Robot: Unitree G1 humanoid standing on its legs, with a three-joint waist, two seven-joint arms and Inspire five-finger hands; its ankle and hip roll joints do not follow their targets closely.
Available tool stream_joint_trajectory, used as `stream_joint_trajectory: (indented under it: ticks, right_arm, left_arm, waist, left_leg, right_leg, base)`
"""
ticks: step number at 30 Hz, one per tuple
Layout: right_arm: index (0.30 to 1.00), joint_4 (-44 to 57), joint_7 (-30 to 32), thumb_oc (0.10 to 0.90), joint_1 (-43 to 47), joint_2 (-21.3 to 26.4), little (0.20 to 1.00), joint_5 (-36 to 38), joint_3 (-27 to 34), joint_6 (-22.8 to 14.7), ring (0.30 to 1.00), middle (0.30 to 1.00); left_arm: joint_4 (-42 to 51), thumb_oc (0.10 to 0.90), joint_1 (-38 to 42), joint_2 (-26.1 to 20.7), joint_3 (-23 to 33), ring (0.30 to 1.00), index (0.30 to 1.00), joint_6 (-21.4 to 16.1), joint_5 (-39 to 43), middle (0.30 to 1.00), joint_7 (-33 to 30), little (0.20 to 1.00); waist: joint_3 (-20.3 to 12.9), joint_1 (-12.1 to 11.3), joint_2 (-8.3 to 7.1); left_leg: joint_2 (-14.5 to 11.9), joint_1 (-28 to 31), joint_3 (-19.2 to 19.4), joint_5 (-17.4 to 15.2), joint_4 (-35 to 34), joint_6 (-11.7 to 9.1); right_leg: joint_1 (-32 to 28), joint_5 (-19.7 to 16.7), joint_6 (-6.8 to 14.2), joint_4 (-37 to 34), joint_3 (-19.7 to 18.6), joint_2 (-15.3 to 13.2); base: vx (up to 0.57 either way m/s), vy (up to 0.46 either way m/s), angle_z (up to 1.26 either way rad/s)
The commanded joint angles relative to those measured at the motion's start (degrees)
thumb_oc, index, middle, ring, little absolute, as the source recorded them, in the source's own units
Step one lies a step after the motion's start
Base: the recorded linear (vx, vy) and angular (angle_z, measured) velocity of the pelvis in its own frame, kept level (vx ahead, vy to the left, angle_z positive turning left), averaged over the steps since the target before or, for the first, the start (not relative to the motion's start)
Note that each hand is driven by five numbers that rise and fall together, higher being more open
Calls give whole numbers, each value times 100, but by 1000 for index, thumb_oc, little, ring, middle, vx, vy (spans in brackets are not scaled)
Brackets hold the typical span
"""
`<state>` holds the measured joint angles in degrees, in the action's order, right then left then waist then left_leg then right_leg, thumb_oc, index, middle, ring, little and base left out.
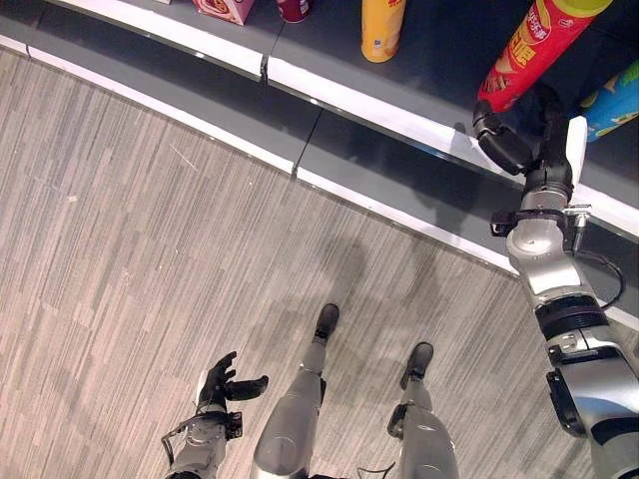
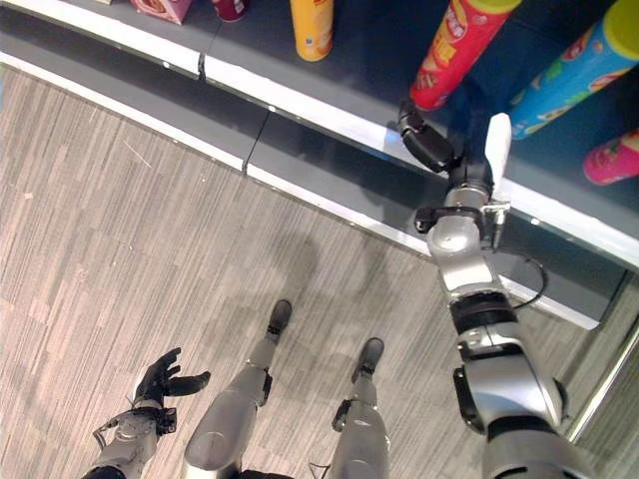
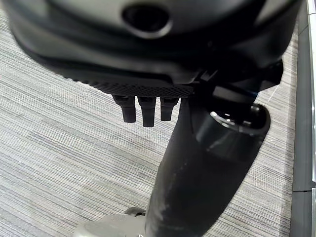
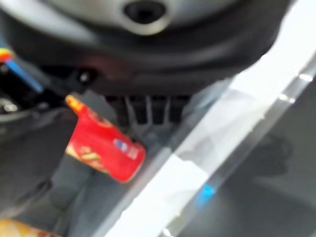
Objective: Put the goods on the table back onto the shelves and tidy them up.
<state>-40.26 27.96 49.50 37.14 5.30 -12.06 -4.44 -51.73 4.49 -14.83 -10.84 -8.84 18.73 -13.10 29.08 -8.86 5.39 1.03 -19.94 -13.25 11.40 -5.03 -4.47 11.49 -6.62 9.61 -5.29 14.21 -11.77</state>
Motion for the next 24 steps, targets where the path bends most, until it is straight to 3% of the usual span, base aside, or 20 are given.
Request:
stream_joint_trajectory:
  ticks: [1, 24]
  right_arm:
    - [900, -29, 222, 800, 636, 620, 900, -55, -320, -294, 900, 900]
    - [900, -364, 94, 800, 1104, 662, 900, -10, -712, -278, 900, 900]
  left_arm:
    - [-172, 800, -427, -385, -133, 900, 900, -172, 152, 900, -62, 900]
    - [-34, 800, -454, -373, -192, 900, 900, -213, 307, 900, -41, 900]
  waist:
    - [-315, -51, -80]
    - [-331, -153, -118]
  left_leg:
    - [-98, 218, 301, -772, 3, -109]
    - [-93, 183, 261, -770, 3, -104]
  right_leg:
    - [86, 738, 193, 711, -48, -301]
    - [107, 759, 185, 742, -31, -307]
  base:
    - [0, 0, 0]
    - [2, 1, 1]
